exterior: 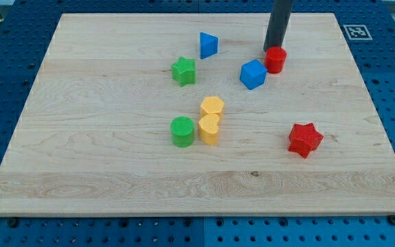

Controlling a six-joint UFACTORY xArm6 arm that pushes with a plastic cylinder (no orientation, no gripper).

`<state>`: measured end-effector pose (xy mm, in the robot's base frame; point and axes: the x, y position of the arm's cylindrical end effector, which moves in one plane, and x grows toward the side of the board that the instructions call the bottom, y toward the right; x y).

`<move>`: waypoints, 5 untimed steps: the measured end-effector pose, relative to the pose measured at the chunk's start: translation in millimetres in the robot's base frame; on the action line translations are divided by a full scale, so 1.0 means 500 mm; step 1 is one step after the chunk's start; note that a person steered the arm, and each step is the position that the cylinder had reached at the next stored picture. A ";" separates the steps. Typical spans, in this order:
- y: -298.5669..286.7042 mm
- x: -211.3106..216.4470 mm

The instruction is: Push the red circle closer to the red star

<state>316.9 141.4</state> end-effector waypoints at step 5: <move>0.000 0.318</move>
